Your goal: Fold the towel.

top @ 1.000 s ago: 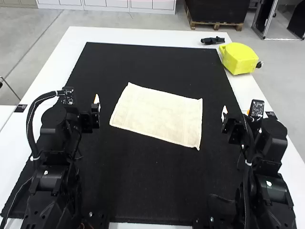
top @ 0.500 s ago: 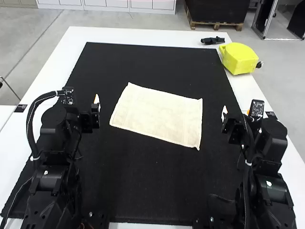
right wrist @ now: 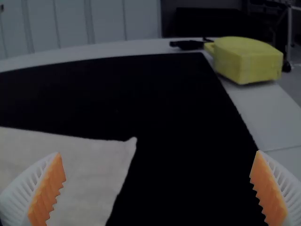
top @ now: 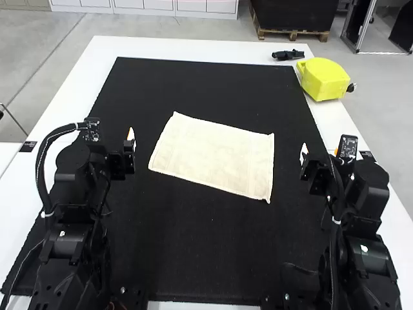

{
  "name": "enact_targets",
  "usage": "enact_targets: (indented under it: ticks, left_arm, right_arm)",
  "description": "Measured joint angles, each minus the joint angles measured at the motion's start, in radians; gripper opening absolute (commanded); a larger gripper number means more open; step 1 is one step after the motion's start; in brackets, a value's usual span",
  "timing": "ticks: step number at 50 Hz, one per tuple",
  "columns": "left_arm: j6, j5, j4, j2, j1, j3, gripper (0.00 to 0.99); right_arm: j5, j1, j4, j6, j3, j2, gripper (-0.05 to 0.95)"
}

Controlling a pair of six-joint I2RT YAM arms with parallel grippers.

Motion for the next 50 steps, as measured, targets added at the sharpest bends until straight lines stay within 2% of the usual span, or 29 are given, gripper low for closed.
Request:
enact_targets:
  ticks: [39,50]
  left_arm:
    - [0.001,0.0,0.0,0.0,0.0,0.0,0.962]
    - [0.023,0.0,0.002,0.0,0.0,0.0,0.964]
  right_arm:
    - [0.0,0.0,0.0,0.0,0.0,0.0,0.91]
    - [0.0,0.0,0.0,0.018,0.0,0.0,0.91]
